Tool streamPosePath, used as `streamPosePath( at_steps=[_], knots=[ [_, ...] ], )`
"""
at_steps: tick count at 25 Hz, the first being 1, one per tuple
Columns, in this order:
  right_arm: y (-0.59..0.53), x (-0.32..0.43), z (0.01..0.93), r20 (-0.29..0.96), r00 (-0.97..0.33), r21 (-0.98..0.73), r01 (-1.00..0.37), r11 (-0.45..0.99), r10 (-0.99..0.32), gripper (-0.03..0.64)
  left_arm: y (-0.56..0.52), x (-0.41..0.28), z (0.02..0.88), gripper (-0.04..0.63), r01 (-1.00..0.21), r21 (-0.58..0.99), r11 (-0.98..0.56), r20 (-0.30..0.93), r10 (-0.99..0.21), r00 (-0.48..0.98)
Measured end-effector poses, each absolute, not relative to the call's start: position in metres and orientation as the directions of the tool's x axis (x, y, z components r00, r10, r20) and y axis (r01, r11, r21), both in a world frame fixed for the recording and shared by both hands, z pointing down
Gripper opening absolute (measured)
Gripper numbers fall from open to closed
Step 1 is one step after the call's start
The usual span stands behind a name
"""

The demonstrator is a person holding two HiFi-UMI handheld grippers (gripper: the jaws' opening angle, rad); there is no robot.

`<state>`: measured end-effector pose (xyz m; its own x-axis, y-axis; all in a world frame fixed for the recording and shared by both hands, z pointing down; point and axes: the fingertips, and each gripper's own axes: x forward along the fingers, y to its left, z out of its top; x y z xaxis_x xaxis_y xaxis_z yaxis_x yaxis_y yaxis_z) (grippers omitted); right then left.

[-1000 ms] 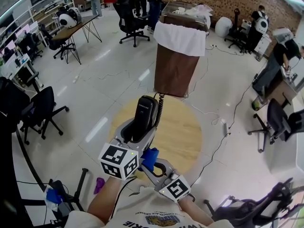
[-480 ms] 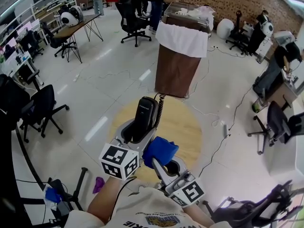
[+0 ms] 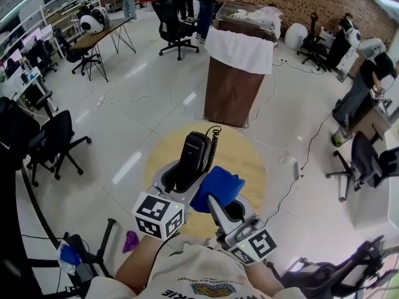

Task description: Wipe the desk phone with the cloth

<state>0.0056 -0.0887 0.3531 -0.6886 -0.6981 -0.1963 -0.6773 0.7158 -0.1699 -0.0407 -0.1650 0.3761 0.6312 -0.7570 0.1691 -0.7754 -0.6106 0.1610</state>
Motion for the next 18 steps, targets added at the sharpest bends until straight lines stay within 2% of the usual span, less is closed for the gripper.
streamPosePath(
  at_steps=[18],
  knots=[
    [-0.122,0.038,0.311,-0.241,-0.643,-0.097,-0.729,0.677,-0.727,0.061,-0.144,-0.030,0.378,0.255,-0.760,0.130,-0.637,0.181,-0.738,0.650]
  ],
)
